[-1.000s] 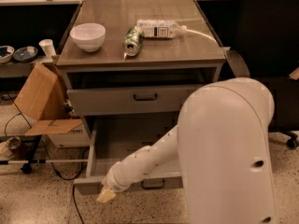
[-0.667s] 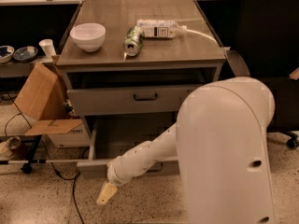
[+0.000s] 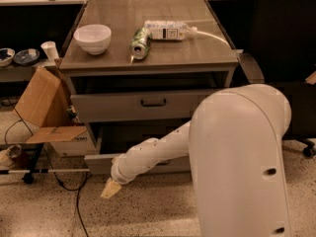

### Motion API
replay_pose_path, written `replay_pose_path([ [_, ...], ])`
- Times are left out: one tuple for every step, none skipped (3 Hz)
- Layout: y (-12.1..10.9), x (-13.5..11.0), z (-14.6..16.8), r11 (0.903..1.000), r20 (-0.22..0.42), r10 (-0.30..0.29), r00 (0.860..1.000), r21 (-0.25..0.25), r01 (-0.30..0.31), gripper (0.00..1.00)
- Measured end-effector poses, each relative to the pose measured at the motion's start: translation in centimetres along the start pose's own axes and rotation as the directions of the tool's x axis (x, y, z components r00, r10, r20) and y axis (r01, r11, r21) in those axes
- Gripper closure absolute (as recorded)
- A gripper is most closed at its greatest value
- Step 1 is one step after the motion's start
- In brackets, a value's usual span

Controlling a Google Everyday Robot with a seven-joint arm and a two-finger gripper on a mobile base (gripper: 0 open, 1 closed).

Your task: Close middle drawer

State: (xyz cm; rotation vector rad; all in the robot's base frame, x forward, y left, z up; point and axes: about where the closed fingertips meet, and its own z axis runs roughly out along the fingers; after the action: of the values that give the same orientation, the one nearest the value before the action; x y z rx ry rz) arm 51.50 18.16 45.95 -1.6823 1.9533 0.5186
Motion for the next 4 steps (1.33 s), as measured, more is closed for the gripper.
replay_pose_path([
  [-1.6,0.0,-0.5,0.9998,-0.005,0.002,1.0,0.019,-0.001,0.41],
  [-3.8,0.4,-0.6,0.999,-0.037,0.014,0.999,0.042,-0.013,0.64],
  [-5.7,1.3,0.0,0.998,-0.061,0.03,0.998,0.058,-0.027,0.87],
  [-8.1,2.6,1.5,0.9954,-0.081,0.061,0.995,0.078,-0.055,0.75],
])
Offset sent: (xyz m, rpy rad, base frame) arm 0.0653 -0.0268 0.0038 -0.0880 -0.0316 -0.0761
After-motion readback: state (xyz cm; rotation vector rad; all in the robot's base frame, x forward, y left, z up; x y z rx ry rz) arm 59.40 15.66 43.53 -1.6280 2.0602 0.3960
